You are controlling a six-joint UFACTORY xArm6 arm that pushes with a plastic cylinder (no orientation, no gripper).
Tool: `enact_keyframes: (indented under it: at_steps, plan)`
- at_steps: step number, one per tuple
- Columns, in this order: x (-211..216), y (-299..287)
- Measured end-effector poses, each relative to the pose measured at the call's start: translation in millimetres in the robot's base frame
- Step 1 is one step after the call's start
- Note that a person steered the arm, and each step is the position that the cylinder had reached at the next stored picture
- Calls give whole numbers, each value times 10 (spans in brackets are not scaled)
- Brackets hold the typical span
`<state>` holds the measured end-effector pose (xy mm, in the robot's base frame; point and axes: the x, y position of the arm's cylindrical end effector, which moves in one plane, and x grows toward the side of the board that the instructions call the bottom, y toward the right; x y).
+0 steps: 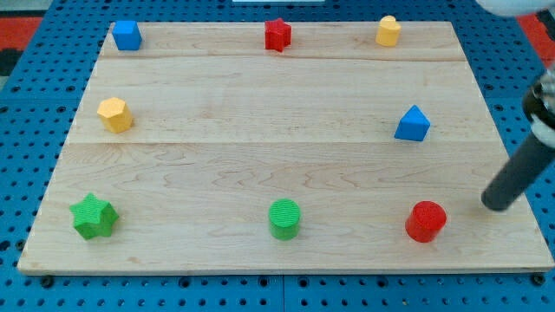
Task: Push the green star into the green circle
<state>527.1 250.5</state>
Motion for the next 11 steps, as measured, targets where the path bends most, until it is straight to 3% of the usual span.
enact_keyframes:
  at_steps: [1, 2, 5, 6, 7, 9, 10, 11]
  plan:
    - [-199, -525]
    - [-227, -1455]
    - [-373, -4826]
    - [-57, -5524]
    - [318, -5427]
    - [261, -3978]
    - [262, -3670]
    - [450, -4250]
